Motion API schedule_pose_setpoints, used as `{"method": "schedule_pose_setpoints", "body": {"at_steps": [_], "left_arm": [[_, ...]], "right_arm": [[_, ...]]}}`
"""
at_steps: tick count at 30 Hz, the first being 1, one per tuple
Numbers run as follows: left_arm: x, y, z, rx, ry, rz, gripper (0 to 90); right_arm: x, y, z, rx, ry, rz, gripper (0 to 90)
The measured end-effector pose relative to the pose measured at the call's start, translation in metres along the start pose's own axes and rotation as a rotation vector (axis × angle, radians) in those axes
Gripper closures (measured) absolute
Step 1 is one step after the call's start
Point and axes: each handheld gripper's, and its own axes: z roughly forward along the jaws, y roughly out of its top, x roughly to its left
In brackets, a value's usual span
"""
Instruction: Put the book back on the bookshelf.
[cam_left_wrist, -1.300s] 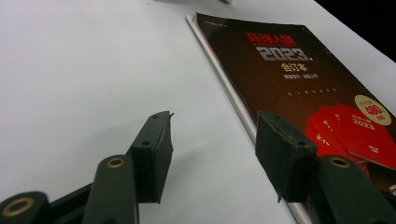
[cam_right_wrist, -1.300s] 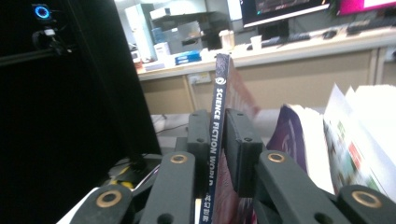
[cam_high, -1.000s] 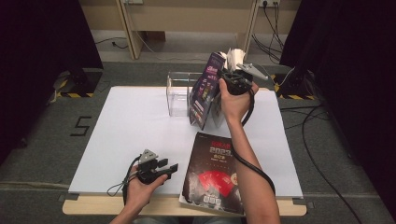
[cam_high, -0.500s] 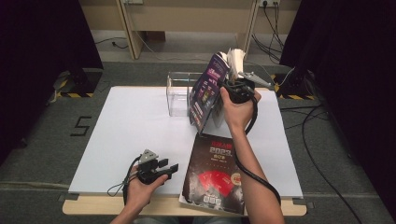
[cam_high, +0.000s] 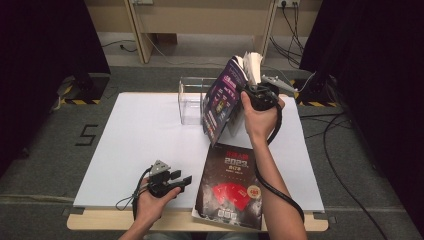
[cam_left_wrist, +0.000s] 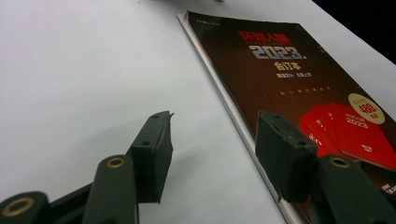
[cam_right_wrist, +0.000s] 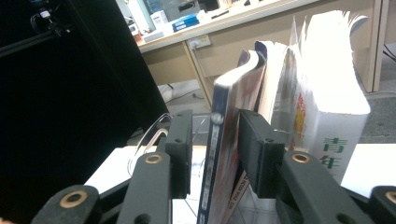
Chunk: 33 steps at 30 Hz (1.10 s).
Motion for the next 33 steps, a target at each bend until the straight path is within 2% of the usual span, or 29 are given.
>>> {"method": "schedule_pose_setpoints", "body": {"at_steps": [8, 14, 20, 26, 28, 33], "left_arm": [[0.0, 0.001, 0.0, -0.001, -0.001, 0.002, 45.2], [0.0, 0.001, 0.0, -0.002, -0.002, 0.003, 45.2], [0.0, 0.001, 0.0, -0.002, -0.003, 0.005, 45.2], [0.0, 0.001, 0.0, -0.003, -0.001, 0.006, 45.2], [0.0, 0.001, 0.0, -0.003, -0.001, 0.007, 45.2], [0.0, 0.001, 0.0, -0.007, -0.003, 0.008, 45.2]], "right_arm": [[0.002, 0.003, -0.002, 0.017, -0.022, -0.008, 66.5], [0.0, -0.004, -0.001, 0.074, -0.03, -0.001, 69.0], [-0.001, -0.015, 0.002, 0.172, -0.051, -0.009, 73.8], [-0.002, -0.018, 0.006, 0.212, -0.075, -0.027, 83.4], [-0.001, -0.016, 0.006, 0.225, -0.079, -0.024, 84.1], [0.005, -0.016, 0.008, 0.212, -0.064, -0.036, 84.4]]}}
